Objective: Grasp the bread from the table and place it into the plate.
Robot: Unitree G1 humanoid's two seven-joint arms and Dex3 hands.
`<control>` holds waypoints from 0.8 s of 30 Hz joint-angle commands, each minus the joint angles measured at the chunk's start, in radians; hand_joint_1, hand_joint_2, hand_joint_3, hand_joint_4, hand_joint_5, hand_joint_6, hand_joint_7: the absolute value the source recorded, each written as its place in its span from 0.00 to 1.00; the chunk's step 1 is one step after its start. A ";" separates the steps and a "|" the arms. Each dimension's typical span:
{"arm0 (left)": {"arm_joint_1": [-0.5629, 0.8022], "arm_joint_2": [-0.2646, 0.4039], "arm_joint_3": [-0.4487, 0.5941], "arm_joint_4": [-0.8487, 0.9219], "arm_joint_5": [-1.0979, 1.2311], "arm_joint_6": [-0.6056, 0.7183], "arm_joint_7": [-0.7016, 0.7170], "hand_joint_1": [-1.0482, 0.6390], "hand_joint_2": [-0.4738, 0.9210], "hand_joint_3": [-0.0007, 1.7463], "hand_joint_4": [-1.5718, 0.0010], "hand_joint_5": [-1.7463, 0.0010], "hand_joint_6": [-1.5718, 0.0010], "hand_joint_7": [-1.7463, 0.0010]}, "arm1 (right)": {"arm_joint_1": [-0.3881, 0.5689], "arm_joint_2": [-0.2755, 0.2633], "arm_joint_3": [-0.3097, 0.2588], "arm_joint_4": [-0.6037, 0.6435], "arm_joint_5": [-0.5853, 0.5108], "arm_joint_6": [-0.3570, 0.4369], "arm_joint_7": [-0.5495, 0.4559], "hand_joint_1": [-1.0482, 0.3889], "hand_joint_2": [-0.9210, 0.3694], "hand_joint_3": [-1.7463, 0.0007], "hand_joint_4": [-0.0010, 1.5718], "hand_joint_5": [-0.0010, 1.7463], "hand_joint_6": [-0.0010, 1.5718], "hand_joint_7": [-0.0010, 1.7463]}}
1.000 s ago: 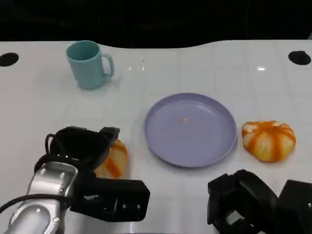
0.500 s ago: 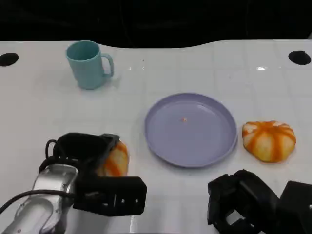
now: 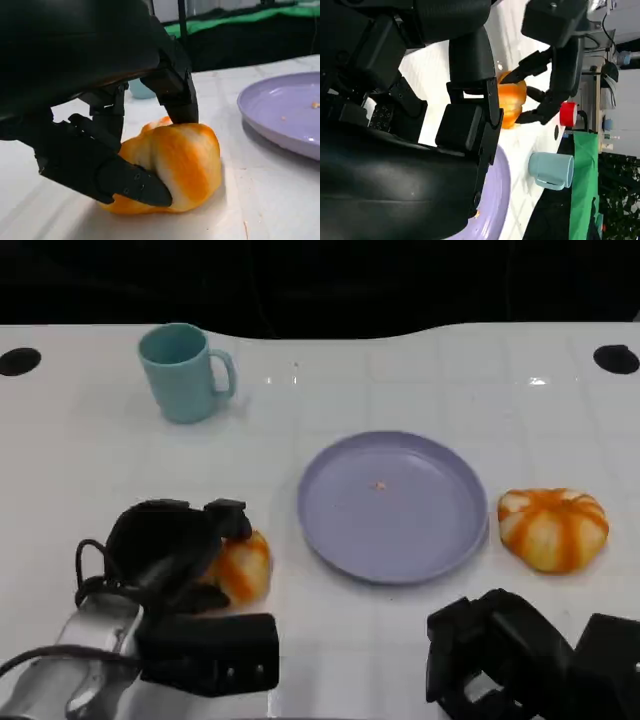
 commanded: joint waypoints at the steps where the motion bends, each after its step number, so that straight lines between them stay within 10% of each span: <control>1: -0.022 -0.003 -0.020 0.108 0.008 -0.067 0.177 0.47 0.80 0.58 0.43 0.00 0.58 0.01 | 0.005 -0.011 -0.009 -0.003 0.009 0.004 0.004 0.00 0.62 0.29 0.99 0.72 1.00 0.57; 24: -0.010 0.065 0.014 -0.056 -0.037 -0.151 0.265 0.51 0.68 0.74 0.43 0.00 0.57 0.00 | -0.001 -0.010 -0.009 0.011 -0.002 -0.010 -0.004 0.00 0.64 0.25 0.99 0.72 1.00 0.57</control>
